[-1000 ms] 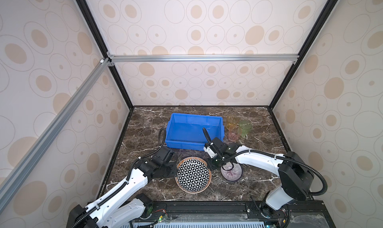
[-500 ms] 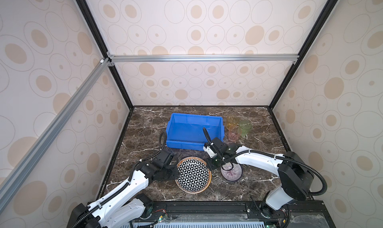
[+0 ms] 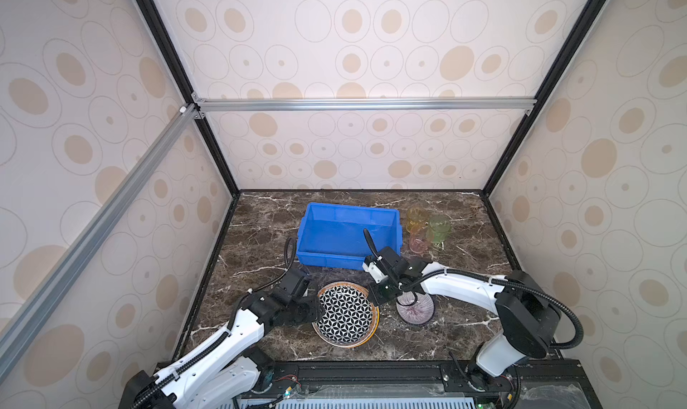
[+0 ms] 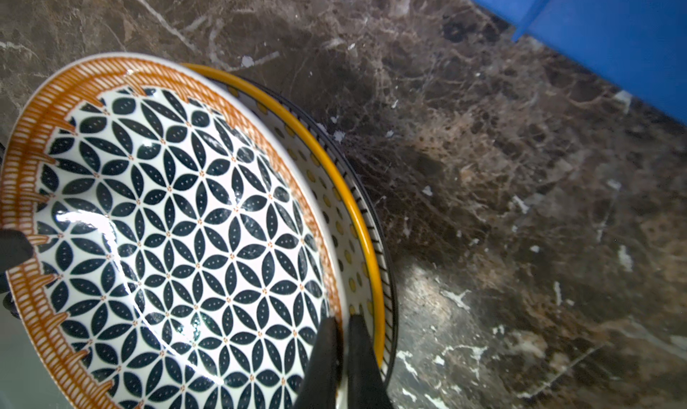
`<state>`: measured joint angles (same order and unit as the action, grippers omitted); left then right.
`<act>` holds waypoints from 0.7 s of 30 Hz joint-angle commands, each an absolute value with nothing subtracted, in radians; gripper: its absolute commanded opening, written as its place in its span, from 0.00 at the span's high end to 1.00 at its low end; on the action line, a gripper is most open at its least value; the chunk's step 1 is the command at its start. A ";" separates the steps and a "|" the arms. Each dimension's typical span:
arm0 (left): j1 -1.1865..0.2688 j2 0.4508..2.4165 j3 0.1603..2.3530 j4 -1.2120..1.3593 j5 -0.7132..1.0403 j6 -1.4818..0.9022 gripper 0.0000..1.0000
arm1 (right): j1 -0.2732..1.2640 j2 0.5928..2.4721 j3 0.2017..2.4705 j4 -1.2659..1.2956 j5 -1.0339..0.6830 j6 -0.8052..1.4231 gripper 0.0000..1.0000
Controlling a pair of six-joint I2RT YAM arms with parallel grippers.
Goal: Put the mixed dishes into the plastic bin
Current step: 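Grip the flower-pattern plate rim with right gripper while left grips opposite rim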
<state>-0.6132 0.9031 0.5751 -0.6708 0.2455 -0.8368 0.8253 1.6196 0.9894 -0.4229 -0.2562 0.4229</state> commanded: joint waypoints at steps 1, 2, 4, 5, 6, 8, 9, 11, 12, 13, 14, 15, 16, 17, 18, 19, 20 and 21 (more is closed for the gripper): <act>-0.621 0.894 0.572 -0.667 0.248 -0.865 0.56 | 0.850 1.669 0.950 -0.474 -0.272 0.420 0.99; -0.621 0.893 0.570 -0.667 0.249 -0.865 0.56 | 0.851 1.668 0.951 -0.476 -0.273 0.420 0.99; -0.621 0.894 0.571 -0.666 0.253 -0.865 0.58 | 0.853 1.664 0.950 -0.477 -0.272 0.422 0.99; -0.621 0.894 0.571 -0.667 0.253 -0.864 0.59 | 0.853 1.662 0.950 -0.478 -0.273 0.421 0.99; -0.621 0.894 0.570 -0.667 0.254 -0.865 0.60 | 0.853 1.660 0.950 -0.476 -0.273 0.422 0.99; -0.621 0.895 0.571 -0.669 0.257 -0.863 0.61 | 0.854 1.657 0.950 -0.476 -0.273 0.422 0.99; -0.621 0.896 0.570 -0.670 0.258 -0.862 0.61 | 0.854 1.657 0.950 -0.476 -0.273 0.422 0.99; -0.621 0.902 0.571 -0.676 0.258 -0.860 0.61 | 0.855 1.658 0.952 -0.473 -0.275 0.422 0.99; -0.621 0.907 0.571 -0.676 0.257 -0.859 0.61 | 0.856 1.659 0.954 -0.471 -0.277 0.422 0.99; -0.621 0.911 0.572 -0.679 0.258 -0.857 0.62 | 0.856 1.661 0.955 -0.472 -0.281 0.422 0.99; -0.621 0.914 0.573 -0.681 0.255 -0.856 0.62 | 0.856 1.661 0.957 -0.470 -0.284 0.421 0.99; -0.621 0.919 0.574 -0.682 0.253 -0.853 0.62 | 0.856 1.663 0.959 -0.469 -0.288 0.422 0.99; -0.620 0.920 0.577 -0.683 0.253 -0.851 0.63 | 0.857 1.663 0.961 -0.467 -0.289 0.422 0.99; -0.621 0.922 0.580 -0.684 0.252 -0.850 0.63 | 0.857 1.663 0.963 -0.466 -0.291 0.421 0.99; -0.621 0.923 0.584 -0.685 0.251 -0.848 0.64 | 0.857 1.664 0.964 -0.466 -0.292 0.422 0.99; -0.620 0.925 0.589 -0.688 0.248 -0.847 0.64 | 0.858 1.664 0.967 -0.467 -0.294 0.420 0.99; -0.621 0.928 0.590 -0.691 0.245 -0.844 0.64 | 0.857 1.665 0.968 -0.465 -0.295 0.420 0.99; -0.621 0.930 0.593 -0.696 0.243 -0.843 0.64 | 0.857 1.666 0.971 -0.464 -0.299 0.419 0.99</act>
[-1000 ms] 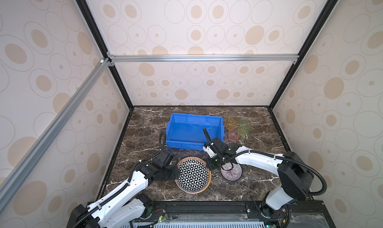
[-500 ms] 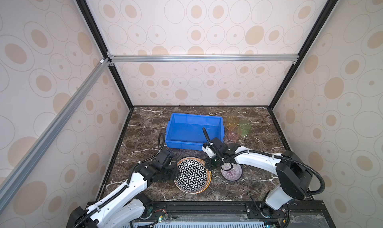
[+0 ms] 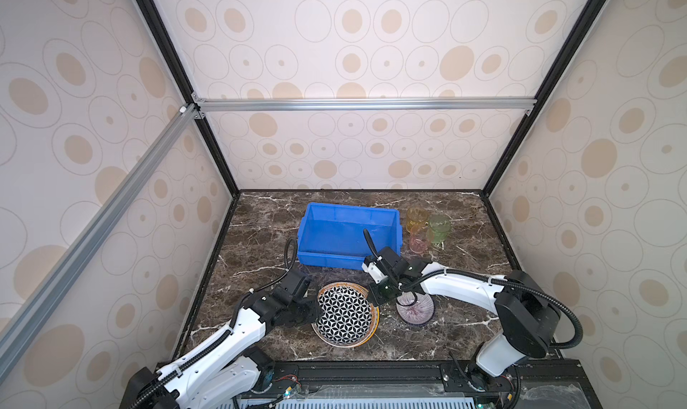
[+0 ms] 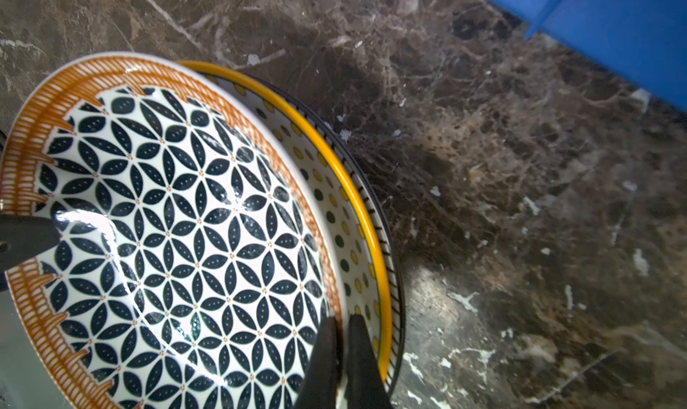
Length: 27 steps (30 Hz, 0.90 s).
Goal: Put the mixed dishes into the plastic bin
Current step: 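Grip the flower-pattern plate rim with right gripper while left grips opposite rim, then lift the flower-pattern plate off the dotted plate with both grippers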
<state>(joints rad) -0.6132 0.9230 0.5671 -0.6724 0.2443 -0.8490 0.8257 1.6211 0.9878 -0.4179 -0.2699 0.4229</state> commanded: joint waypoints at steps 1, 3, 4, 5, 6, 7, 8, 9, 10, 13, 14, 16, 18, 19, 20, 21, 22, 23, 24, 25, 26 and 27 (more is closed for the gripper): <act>-0.621 0.932 0.594 -0.698 0.240 -0.841 0.66 | 0.857 1.667 0.972 -0.463 -0.304 0.418 0.99; -0.621 0.936 0.594 -0.698 0.243 -0.839 0.68 | 0.857 1.670 0.976 -0.460 -0.309 0.418 0.99; -0.621 0.940 0.595 -0.697 0.241 -0.839 0.69 | 0.857 1.673 0.979 -0.459 -0.314 0.417 0.99; -0.620 0.943 0.595 -0.698 0.239 -0.838 0.70 | 0.857 1.675 0.980 -0.459 -0.315 0.417 0.99; -0.621 0.943 0.596 -0.698 0.240 -0.839 0.71 | 0.857 1.676 0.982 -0.457 -0.317 0.417 0.99; -0.621 0.945 0.598 -0.699 0.234 -0.838 0.71 | 0.857 1.678 0.983 -0.457 -0.319 0.417 0.99; -0.621 0.945 0.600 -0.704 0.227 -0.837 0.72 | 0.857 1.678 0.983 -0.456 -0.319 0.417 0.99; -0.621 0.945 0.602 -0.707 0.223 -0.838 0.73 | 0.858 1.678 0.983 -0.458 -0.320 0.417 0.99; -0.621 0.943 0.606 -0.711 0.217 -0.835 0.73 | 0.859 1.676 0.983 -0.458 -0.320 0.417 0.99; -0.621 0.942 0.610 -0.718 0.203 -0.836 0.76 | 0.859 1.671 0.980 -0.457 -0.316 0.417 0.99; -0.621 0.940 0.610 -0.722 0.199 -0.836 0.78 | 0.859 1.669 0.982 -0.458 -0.317 0.416 0.99; -0.621 0.940 0.612 -0.728 0.192 -0.836 0.80 | 0.859 1.668 0.981 -0.459 -0.314 0.416 0.99; -0.620 0.940 0.613 -0.735 0.185 -0.838 0.82 | 0.859 1.665 0.982 -0.462 -0.314 0.416 0.99; -0.620 0.939 0.615 -0.740 0.181 -0.838 0.83 | 0.859 1.664 0.982 -0.462 -0.314 0.416 0.99; -0.621 0.939 0.617 -0.744 0.179 -0.837 0.85 | 0.859 1.663 0.983 -0.462 -0.312 0.416 0.99; -0.621 0.937 0.618 -0.746 0.178 -0.836 0.88 | 0.859 1.661 0.983 -0.463 -0.310 0.416 0.99; -0.621 0.938 0.621 -0.749 0.174 -0.835 0.91 | 0.859 1.660 0.985 -0.465 -0.308 0.416 0.99; -0.621 0.936 0.624 -0.754 0.166 -0.837 0.95 | 0.860 1.658 0.986 -0.466 -0.306 0.415 0.99; -0.621 0.934 0.627 -0.759 0.156 -0.839 0.99 | 0.859 1.656 0.987 -0.468 -0.304 0.416 0.99; -0.621 0.930 0.629 -0.761 0.150 -0.840 1.00 | 0.859 1.654 0.988 -0.470 -0.305 0.416 0.99; -0.621 0.927 0.630 -0.761 0.147 -0.842 1.00 | 0.859 1.652 0.988 -0.471 -0.304 0.416 0.99; -0.621 0.923 0.630 -0.765 0.140 -0.845 1.00 | 0.859 1.649 0.985 -0.470 -0.302 0.417 0.99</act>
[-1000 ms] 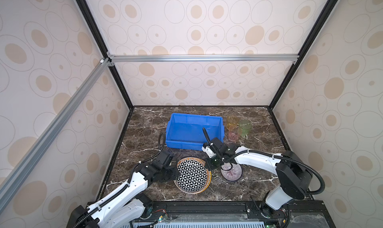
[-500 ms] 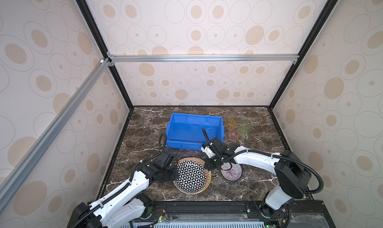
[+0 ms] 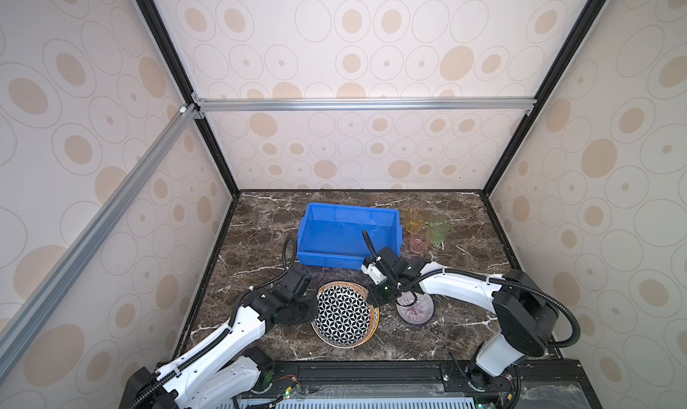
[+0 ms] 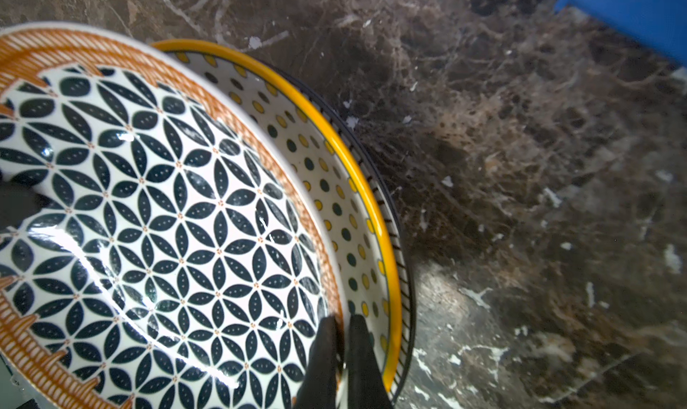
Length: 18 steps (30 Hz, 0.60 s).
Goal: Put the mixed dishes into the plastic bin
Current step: 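Lift the flower-pattern plate off the dotted plate with both grippers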
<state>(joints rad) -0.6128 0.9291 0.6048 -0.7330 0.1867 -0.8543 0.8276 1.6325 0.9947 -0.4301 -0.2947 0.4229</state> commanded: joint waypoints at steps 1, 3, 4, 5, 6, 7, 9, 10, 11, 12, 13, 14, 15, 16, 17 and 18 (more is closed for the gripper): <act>-0.621 0.920 0.631 -0.767 0.133 -0.847 1.00 | 0.859 1.645 0.986 -0.470 -0.300 0.417 0.99; -0.621 0.913 0.632 -0.773 0.122 -0.851 1.00 | 0.859 1.635 0.986 -0.472 -0.296 0.419 0.99; -0.621 0.910 0.631 -0.773 0.122 -0.851 1.00 | 0.859 1.630 0.986 -0.471 -0.295 0.419 0.99; -0.621 0.907 0.632 -0.772 0.123 -0.851 1.00 | 0.859 1.623 0.986 -0.471 -0.293 0.419 0.99; -0.621 0.902 0.632 -0.771 0.123 -0.853 1.00 | 0.859 1.616 0.988 -0.472 -0.293 0.420 0.99; -0.621 0.899 0.632 -0.768 0.127 -0.852 1.00 | 0.859 1.607 0.991 -0.474 -0.291 0.420 0.99; -0.621 0.889 0.636 -0.758 0.136 -0.847 1.00 | 0.859 1.586 0.994 -0.474 -0.287 0.420 0.98; -0.621 0.884 0.639 -0.760 0.134 -0.847 1.00 | 0.859 1.574 0.996 -0.474 -0.284 0.420 0.97; -0.621 0.881 0.643 -0.762 0.128 -0.848 1.00 | 0.859 1.561 0.999 -0.472 -0.281 0.420 0.95; -0.621 0.878 0.646 -0.765 0.123 -0.846 1.00 | 0.859 1.551 1.001 -0.474 -0.278 0.420 0.94; -0.621 0.875 0.653 -0.768 0.121 -0.845 1.00 | 0.859 1.539 1.004 -0.474 -0.273 0.420 0.93; -0.621 0.872 0.658 -0.771 0.125 -0.840 1.00 | 0.859 1.527 1.006 -0.477 -0.268 0.420 0.90; -0.621 0.869 0.665 -0.773 0.126 -0.835 1.00 | 0.859 1.516 1.009 -0.478 -0.262 0.420 0.89; -0.621 0.867 0.671 -0.779 0.125 -0.832 1.00 | 0.859 1.505 1.011 -0.480 -0.256 0.419 0.87; -0.621 0.864 0.677 -0.786 0.118 -0.831 1.00 | 0.859 1.494 1.012 -0.483 -0.246 0.419 0.85; -0.621 0.860 0.682 -0.793 0.109 -0.830 1.00 | 0.859 1.484 1.014 -0.485 -0.240 0.419 0.83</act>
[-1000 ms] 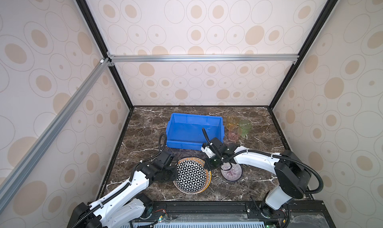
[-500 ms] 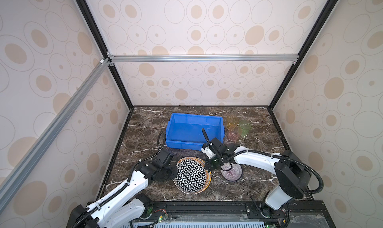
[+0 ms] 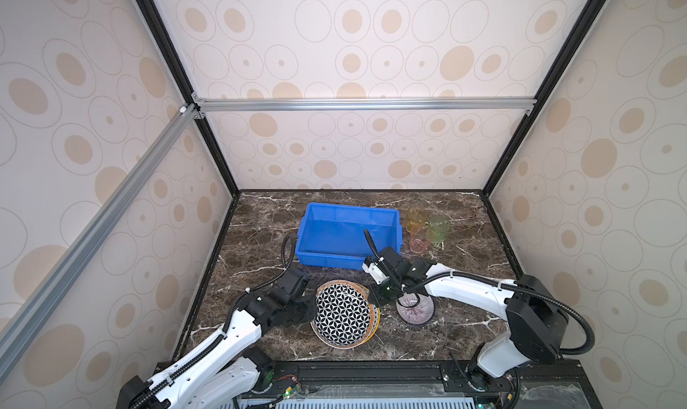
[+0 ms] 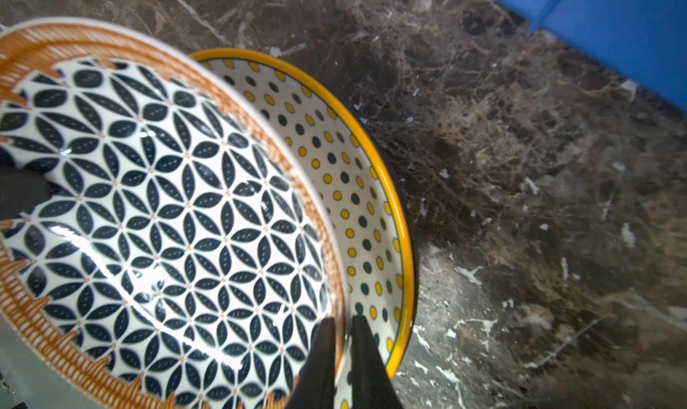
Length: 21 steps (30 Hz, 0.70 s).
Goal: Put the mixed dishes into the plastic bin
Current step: 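Lift the flower-pattern plate off the dotted plate with both grippers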
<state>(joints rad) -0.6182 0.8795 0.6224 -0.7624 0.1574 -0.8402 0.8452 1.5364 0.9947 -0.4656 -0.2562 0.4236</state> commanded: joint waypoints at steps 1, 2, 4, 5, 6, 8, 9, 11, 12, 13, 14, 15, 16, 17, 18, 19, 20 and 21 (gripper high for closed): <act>-0.621 0.855 0.685 -0.799 0.104 -0.829 1.00 | 0.859 1.476 1.015 -0.487 -0.235 0.418 0.81; -0.620 0.850 0.687 -0.803 0.101 -0.828 1.00 | 0.859 1.466 1.017 -0.490 -0.230 0.417 0.79; -0.621 0.841 0.690 -0.807 0.093 -0.831 1.00 | 0.859 1.451 1.021 -0.494 -0.220 0.417 0.77; -0.621 0.839 0.690 -0.809 0.091 -0.831 1.00 | 0.859 1.443 1.021 -0.495 -0.217 0.417 0.76; -0.620 0.835 0.689 -0.807 0.091 -0.833 1.00 | 0.859 1.437 1.023 -0.497 -0.213 0.417 0.75; -0.621 0.826 0.689 -0.802 0.096 -0.834 1.00 | 0.859 1.419 1.023 -0.501 -0.203 0.416 0.75; -0.620 0.823 0.690 -0.801 0.098 -0.834 1.00 | 0.859 1.414 1.026 -0.503 -0.198 0.415 0.75; -0.621 0.814 0.697 -0.799 0.097 -0.836 1.00 | 0.859 1.401 1.032 -0.514 -0.187 0.411 0.74; -0.620 0.811 0.702 -0.799 0.097 -0.834 1.00 | 0.859 1.394 1.033 -0.517 -0.182 0.408 0.73; -0.621 0.808 0.707 -0.799 0.097 -0.834 1.00 | 0.859 1.388 1.035 -0.521 -0.174 0.407 0.73; -0.620 0.805 0.715 -0.801 0.095 -0.833 1.00 | 0.859 1.383 1.040 -0.527 -0.167 0.404 0.73; -0.621 0.803 0.723 -0.803 0.094 -0.829 1.00 | 0.859 1.376 1.043 -0.532 -0.159 0.401 0.72; -0.621 0.804 0.732 -0.803 0.091 -0.825 1.00 | 0.860 1.370 1.045 -0.536 -0.151 0.398 0.71; -0.621 0.803 0.739 -0.807 0.090 -0.821 1.00 | 0.859 1.363 1.045 -0.539 -0.143 0.396 0.70; -0.621 0.804 0.749 -0.808 0.087 -0.816 1.00 | 0.859 1.354 1.047 -0.543 -0.132 0.393 0.70; -0.621 0.806 0.757 -0.808 0.087 -0.810 1.00 | 0.859 1.347 1.048 -0.547 -0.120 0.391 0.69; -0.620 0.808 0.766 -0.807 0.087 -0.805 1.00 | 0.860 1.341 1.050 -0.551 -0.110 0.391 0.69; -0.621 0.813 0.775 -0.808 0.087 -0.800 1.00 | 0.859 1.333 1.054 -0.557 -0.099 0.390 0.69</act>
<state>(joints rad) -0.6182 0.8303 0.6834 -0.8543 0.0837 -0.8188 0.8528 1.3632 1.0252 -0.5163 -0.1490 0.4038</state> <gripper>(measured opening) 0.072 0.308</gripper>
